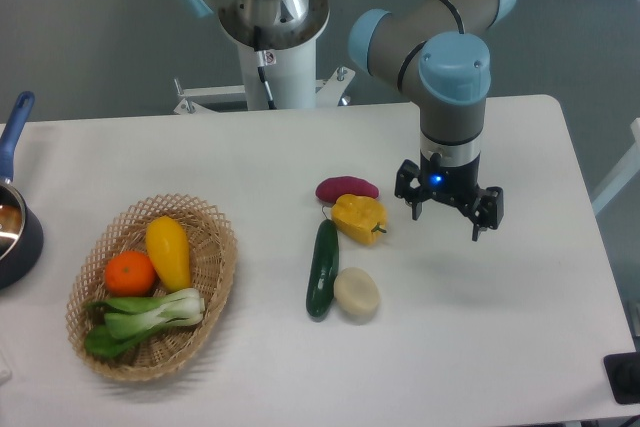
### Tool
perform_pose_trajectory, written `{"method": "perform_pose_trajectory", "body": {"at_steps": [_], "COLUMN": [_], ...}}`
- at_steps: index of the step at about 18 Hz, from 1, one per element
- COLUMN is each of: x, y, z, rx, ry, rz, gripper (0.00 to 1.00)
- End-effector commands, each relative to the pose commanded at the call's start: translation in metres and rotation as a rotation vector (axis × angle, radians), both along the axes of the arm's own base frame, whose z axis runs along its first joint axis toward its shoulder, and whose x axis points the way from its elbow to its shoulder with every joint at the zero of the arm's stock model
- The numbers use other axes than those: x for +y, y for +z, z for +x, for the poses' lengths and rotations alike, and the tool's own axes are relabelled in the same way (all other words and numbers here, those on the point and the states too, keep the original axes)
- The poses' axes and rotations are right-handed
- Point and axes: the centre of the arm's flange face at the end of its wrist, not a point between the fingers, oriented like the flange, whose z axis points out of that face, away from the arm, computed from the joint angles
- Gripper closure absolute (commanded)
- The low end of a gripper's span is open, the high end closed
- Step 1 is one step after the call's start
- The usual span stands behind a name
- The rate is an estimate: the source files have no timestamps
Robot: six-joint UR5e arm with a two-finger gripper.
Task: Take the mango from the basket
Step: 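Move the open gripper over the wicker basket above the yellow mango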
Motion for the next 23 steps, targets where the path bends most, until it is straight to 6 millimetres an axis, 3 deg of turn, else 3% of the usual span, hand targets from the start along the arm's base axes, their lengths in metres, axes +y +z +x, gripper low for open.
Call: {"method": "perform_pose_trajectory", "body": {"at_steps": [4,11,14,19,23], "x": [0.001,0.030,0.041,0.093,0.116], "y": [-0.001,0.003,0.001,0.003,0.006], "z": [0.002,0.038,0.068,0.145,0.195], "rx": [-0.003,-0.002,-0.024,-0.068,-0.076], "ry": [0.002,-0.051,-0.019,0.067,0.030], "rz": [0.002,0.005,0.022,0.068,0.078], "gripper": [0.00,0.00,0.00,0.00,0.00]}}
